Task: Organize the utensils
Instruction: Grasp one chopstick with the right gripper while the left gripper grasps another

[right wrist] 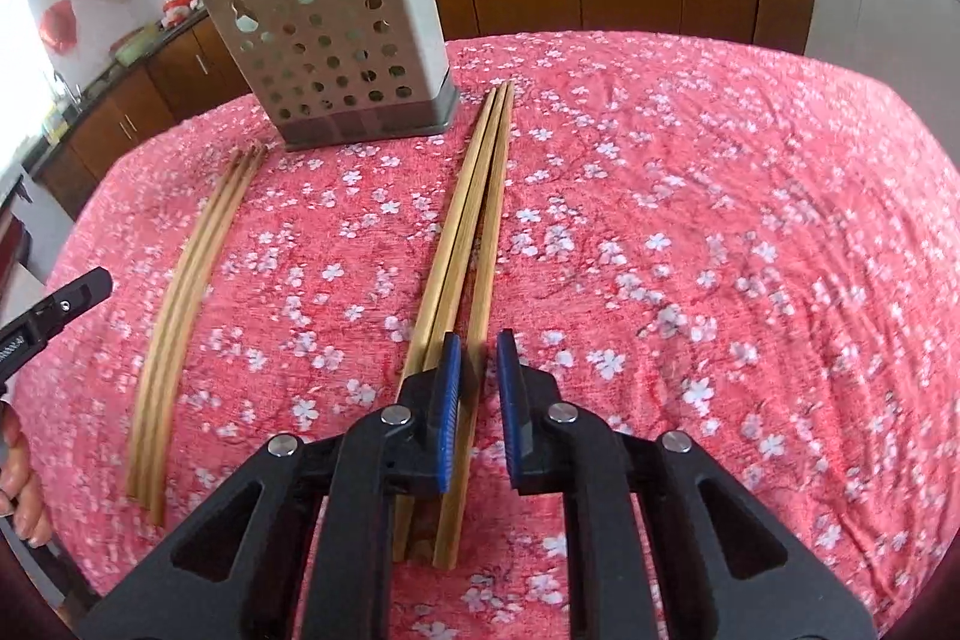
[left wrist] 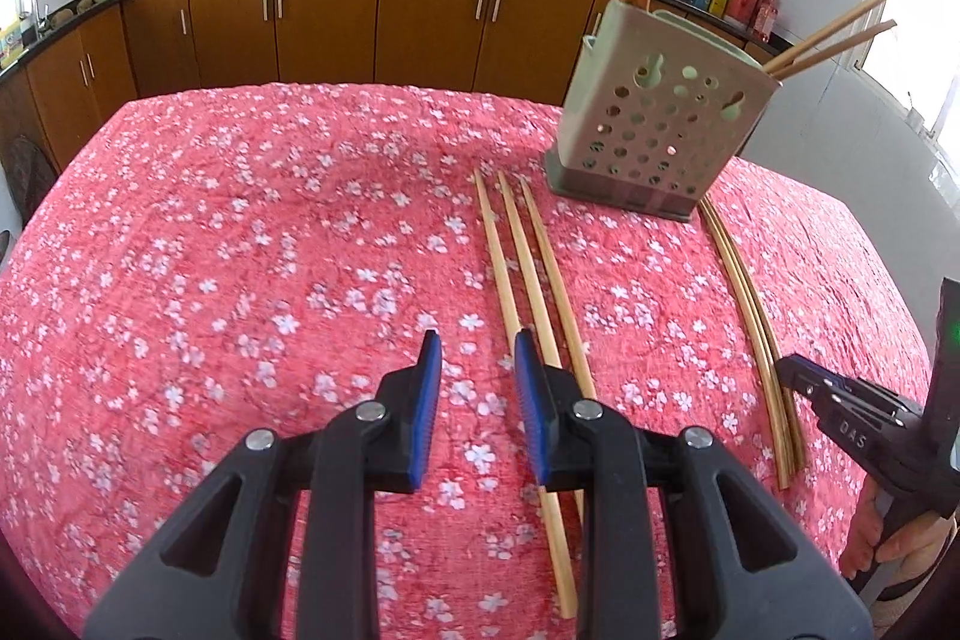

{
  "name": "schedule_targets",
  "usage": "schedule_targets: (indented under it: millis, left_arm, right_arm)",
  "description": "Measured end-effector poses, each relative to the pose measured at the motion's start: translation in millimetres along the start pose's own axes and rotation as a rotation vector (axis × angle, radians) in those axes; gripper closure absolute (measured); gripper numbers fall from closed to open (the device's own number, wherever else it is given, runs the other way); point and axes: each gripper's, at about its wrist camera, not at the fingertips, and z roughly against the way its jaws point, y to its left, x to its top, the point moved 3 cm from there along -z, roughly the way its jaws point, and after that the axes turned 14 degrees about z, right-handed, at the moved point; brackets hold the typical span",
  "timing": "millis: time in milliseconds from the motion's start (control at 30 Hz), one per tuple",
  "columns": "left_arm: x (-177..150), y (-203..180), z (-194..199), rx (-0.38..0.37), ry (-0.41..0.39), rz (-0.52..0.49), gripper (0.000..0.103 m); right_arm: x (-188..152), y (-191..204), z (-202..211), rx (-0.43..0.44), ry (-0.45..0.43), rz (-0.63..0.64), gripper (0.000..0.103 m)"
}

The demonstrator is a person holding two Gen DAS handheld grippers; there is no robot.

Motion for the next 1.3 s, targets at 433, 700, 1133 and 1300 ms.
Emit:
schedule_targets:
  millis: [433,700,1133,1300]
  left_arm:
    - [-26,-14,-18,-0.021,0.079,-0.041,0.081]
    - [-36,-16,-23,0.038,0.073,-0.078,0.092]
    - [6,40,-33,0.163,0.002,-0.003,0.094]
    - [12,49,-35,0.148,-0.017,0.008,0.094]
  right_arm:
    - [-3,-35,1,-0.065,-0.011,-0.089,0.095]
    - [-4,-35,3,-0.065,-0.012,-0.081,0.095]
    - [1,-34,-1,-0.102,-0.030,-0.012,0.095]
    - [4,-41,-4,-0.095,-0.034,-0.036,0.095]
